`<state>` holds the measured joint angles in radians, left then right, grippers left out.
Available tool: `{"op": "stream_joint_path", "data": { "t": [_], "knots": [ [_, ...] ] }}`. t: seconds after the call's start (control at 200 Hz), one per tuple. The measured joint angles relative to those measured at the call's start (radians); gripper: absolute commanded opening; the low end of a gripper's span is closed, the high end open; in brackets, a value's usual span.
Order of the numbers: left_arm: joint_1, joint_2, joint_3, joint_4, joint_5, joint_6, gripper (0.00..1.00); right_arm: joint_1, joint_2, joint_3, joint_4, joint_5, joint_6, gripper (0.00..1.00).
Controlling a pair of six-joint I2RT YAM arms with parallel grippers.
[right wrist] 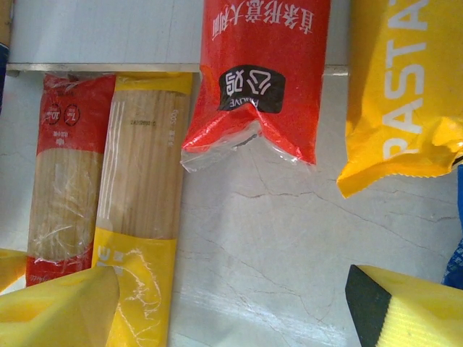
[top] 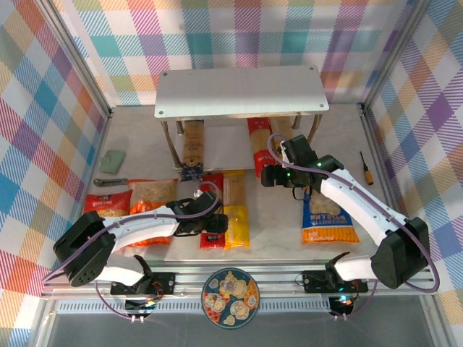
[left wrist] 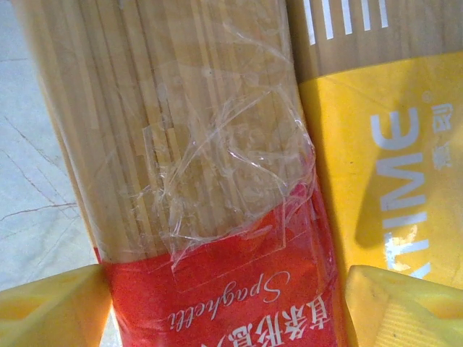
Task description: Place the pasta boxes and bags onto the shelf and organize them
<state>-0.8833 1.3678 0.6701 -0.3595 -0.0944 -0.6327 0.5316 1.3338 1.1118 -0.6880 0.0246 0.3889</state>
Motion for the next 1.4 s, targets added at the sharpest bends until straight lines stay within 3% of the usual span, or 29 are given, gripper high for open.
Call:
{"op": "stream_joint_path", "data": {
  "t": [0.715, 1.045, 1.19, 1.4],
  "knots": [
    [0.000, 0.074, 0.026, -0.034, 0.006, -0.005, 0.85, 0.000, -0.018, -0.038, 0.000, 0.001, 0.002, 0.84],
    [-0.009, 0.113, 0.065, -0.091, -0.025, -0.011, 0.80, 0.000, -0.019, -0.038, 0.000, 0.001, 0.004, 0.84],
    [-0.012, 0.114, 0.068, -0.110, -0.043, -0.022, 0.72, 0.000, -0.019, -0.038, 0.000, 0.001, 0.009, 0.83],
    [-0.012, 0.104, 0.068, -0.163, -0.098, -0.033, 0.80, 0.000, -0.019, -0.039, 0.000, 0.001, 0.015, 0.84]
  ]
}}
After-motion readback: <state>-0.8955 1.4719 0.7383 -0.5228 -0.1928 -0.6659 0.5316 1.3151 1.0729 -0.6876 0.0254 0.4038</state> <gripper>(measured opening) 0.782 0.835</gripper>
